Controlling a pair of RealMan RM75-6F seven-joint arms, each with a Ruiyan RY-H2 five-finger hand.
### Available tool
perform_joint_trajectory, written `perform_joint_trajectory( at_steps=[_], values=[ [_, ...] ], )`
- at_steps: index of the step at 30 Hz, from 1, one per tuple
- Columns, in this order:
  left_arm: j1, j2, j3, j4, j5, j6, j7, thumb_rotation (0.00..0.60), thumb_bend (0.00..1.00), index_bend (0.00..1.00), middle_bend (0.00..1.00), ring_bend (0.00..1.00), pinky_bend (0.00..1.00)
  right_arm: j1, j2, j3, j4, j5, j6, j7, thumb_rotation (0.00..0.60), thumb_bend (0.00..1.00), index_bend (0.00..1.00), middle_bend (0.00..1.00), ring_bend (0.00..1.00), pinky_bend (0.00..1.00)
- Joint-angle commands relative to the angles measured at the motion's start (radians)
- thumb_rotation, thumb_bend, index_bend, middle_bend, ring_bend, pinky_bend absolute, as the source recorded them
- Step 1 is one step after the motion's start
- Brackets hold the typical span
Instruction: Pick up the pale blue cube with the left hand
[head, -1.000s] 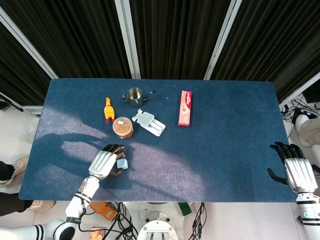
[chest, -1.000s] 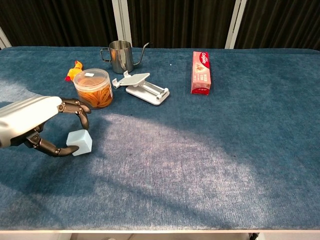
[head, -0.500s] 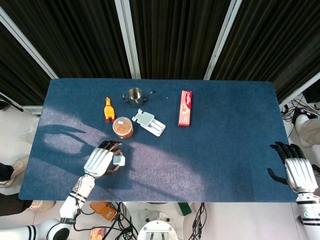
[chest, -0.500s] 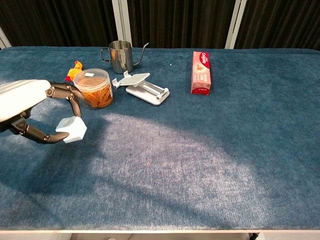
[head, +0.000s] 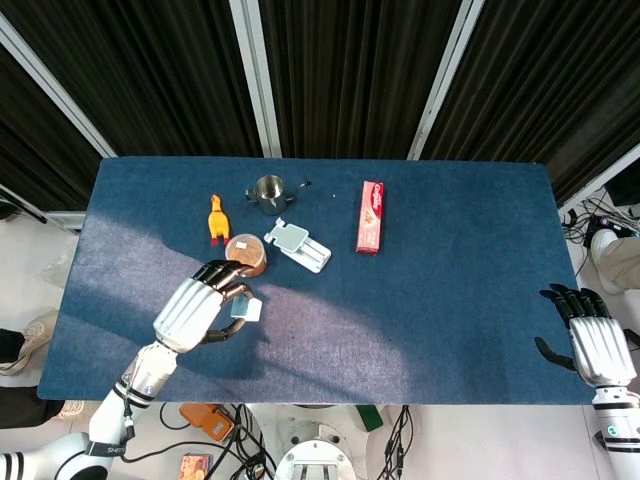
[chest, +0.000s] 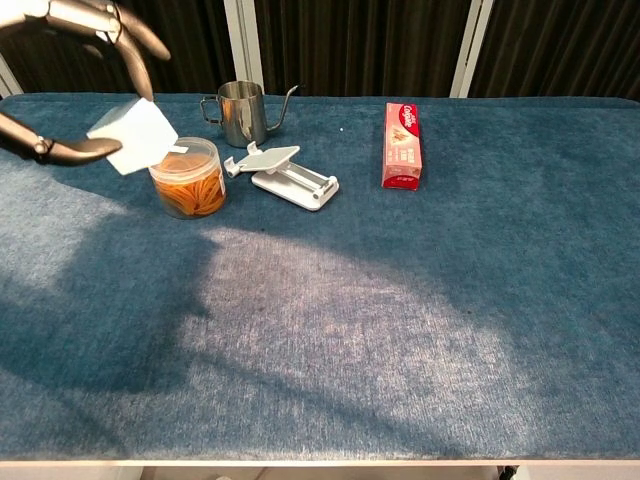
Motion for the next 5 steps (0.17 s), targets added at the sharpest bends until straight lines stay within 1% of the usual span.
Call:
perform_joint_trajectory(
  at_steps=[1,5],
  values=[
    [-0.034,0.082,-0.045,-0.083,-0.028,-0.039,-0.174,0.6,0.33,0.5,0.19,0.15,0.18,0.0,0.0,0.0,0.0,-0.001,0.001,0.0,0.6,0.39,0.26,0.22,0.23,0.18],
    [-0.06,0.162,-0.074,-0.134,-0.059,-0.089,-0.351,0.6,0.33,0.5,0.19,0.15,0.18,0.0,-0.001,-0.001,0.0,-0.002,0.001,0.0,0.6,0.39,0.26,0.22,0.23,0.18]
  ],
)
